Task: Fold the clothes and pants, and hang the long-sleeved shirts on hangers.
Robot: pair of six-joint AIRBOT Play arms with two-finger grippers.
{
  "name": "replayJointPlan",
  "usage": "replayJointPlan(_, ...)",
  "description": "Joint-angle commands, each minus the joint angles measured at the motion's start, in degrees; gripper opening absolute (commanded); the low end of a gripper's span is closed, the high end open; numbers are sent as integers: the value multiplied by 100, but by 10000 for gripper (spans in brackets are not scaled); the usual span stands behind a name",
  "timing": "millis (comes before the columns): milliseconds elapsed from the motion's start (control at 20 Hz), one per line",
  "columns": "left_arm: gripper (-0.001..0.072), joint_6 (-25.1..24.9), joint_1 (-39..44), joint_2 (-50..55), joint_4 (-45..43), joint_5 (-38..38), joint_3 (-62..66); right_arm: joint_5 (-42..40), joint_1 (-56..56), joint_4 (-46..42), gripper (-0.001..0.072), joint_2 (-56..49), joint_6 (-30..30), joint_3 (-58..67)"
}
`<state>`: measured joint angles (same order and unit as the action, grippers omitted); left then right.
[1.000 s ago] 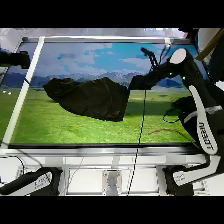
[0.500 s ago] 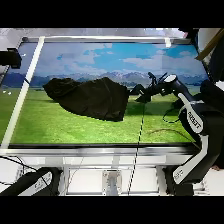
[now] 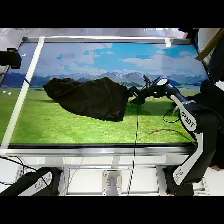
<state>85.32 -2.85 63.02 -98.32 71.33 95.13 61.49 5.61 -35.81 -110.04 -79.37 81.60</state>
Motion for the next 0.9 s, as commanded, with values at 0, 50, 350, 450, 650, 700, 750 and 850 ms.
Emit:
replayJointPlan(0,699,2,0,-2,-2,0,-2,-232,352,-184,686,-52,-258,-2)
replayJointPlan(50,699,2,0,-2,-2,17,-2,-227,431,-199,684,-103,-369,-2)
replayJointPlan(350,699,-26,0,-2,-9,188,-2,-20,597,-175,678,-208,-518,164)
replayJointPlan(450,699,-24,0,-2,-7,188,-2,461,595,-155,677,-208,-503,289)
replayJointPlan(650,699,-22,0,13,-4,188,-7,11,892,-195,675,-214,-505,291)
replayJointPlan(700,699,-22,0,13,-4,190,-7,-232,975,-168,663,-214,-505,291)
replayJointPlan(750,699,-22,0,13,-4,190,-7,-433,1056,-146,626,-214,-505,291)
replayJointPlan(850,699,-22,0,13,-4,188,-7,-664,1163,-142,360,-216,-505,295)
